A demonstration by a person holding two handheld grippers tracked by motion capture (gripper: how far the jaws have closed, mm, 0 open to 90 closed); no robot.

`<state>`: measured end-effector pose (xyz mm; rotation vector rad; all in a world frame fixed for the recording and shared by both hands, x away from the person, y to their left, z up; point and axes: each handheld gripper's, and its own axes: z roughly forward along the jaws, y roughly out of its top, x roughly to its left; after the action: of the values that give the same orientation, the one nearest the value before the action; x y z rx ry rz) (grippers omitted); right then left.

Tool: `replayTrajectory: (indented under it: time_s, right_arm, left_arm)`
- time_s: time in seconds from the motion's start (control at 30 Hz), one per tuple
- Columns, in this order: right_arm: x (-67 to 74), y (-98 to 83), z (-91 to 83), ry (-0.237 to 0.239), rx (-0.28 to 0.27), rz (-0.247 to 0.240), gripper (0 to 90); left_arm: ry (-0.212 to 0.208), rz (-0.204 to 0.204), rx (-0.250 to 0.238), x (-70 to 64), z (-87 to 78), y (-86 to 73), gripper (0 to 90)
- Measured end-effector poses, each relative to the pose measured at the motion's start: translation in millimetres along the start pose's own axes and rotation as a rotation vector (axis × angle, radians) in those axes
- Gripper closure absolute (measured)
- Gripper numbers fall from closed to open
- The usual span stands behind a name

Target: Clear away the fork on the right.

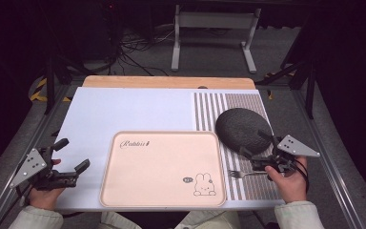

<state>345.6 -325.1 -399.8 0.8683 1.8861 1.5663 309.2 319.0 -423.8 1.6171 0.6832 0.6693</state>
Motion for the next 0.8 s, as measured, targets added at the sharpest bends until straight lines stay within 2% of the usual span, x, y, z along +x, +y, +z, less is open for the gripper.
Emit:
replayTrajectory:
  time_s: [0.17,0.23,0.27,0.33,0.4,0.53,0.63,0.67,0.8]
  right_arm:
    - [1.9,9.4,8.2,0.031,0.061,-0.003,2.5]
    - [1.8,10.4,9.0,0.045,0.064,-0.001,1.1]
    - [0.6,14.6,10.8,0.076,0.078,0.022,1.3]
    - [0.5,16.8,11.8,0.073,0.096,0.025,1.6]
    - [0.2,22.9,12.9,0.08,0.192,-0.018,4.8]
    - [-0.8,31.8,13.7,0.092,0.33,-0.095,6.9]
    - [-1.0,39.6,14.3,0.103,0.419,-0.151,8.6]
    - [-1.0,39.6,14.3,0.103,0.419,-0.151,8.6]
    - [-0.7,49.4,16.5,0.112,0.542,-0.24,10.6]
  left_arm:
    - [0.001,0.001,-0.003,-0.6,0.4,0.1,0.1]
    - [0.002,0.001,-0.003,-0.6,0.4,0.1,0.1]
    - [0.002,0.001,-0.003,-0.5,0.3,0.1,0.1]
    - [0.001,0.001,-0.002,-0.4,0.1,0.1,0.1]
    - [0.002,0.001,-0.005,-0.5,0.2,0.1,0.1]
    - [0.002,-0.001,-0.007,-0.7,0.3,0.2,0.1]
    - [0.003,0.001,-0.005,-1.0,0.3,0.3,0.1]
    - [0.003,0.001,-0.005,-1.0,0.3,0.3,0.1]
    - [0.002,0.003,-0.002,-0.9,0.2,0.4,0.1]
